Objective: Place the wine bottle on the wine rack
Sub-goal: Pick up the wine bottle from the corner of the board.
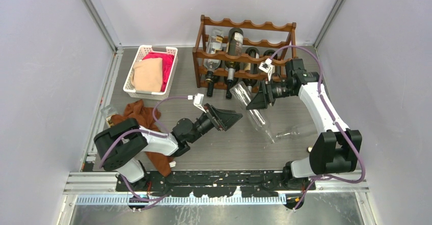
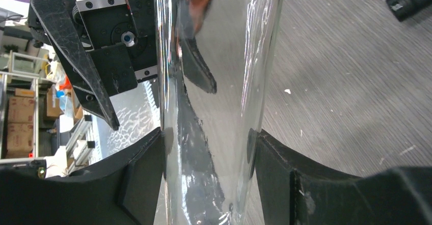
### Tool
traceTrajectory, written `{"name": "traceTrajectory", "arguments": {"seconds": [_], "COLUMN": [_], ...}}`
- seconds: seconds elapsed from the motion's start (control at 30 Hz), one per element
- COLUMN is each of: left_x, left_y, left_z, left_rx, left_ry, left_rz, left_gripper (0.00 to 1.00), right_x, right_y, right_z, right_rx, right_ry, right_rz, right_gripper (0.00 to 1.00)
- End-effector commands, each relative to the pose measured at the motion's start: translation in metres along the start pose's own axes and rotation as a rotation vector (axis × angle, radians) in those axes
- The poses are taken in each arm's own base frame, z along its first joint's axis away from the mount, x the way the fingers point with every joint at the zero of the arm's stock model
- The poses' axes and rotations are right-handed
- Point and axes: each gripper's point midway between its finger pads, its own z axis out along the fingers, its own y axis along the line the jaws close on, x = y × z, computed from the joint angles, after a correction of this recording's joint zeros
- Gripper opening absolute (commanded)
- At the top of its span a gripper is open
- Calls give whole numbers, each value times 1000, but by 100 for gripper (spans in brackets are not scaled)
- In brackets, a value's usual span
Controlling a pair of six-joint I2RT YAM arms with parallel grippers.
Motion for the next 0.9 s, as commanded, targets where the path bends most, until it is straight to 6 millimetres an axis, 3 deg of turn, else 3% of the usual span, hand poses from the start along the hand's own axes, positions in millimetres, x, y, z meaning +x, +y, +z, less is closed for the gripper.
{"name": "traceTrajectory", "arguments": {"seconds": [0.0, 0.4, 0.87], "left_x": [-22, -31, -40], "left_y": [-31, -65, -78], "left_z": [8, -2, -16], "left_rx": [80, 191, 227], "left_ry": [-105, -97, -120], "left_rz": [62, 155, 226], "left_gripper": [90, 91, 92], "right_x": [-15, -14, -20], "right_y": [39, 46, 59], "right_z": [-4, -2, -5], "right_rx": [-105, -111, -111], "right_ry": [-68, -61, -51], "right_rz": [-84, -103, -162], "right_gripper": [1, 1, 1]}}
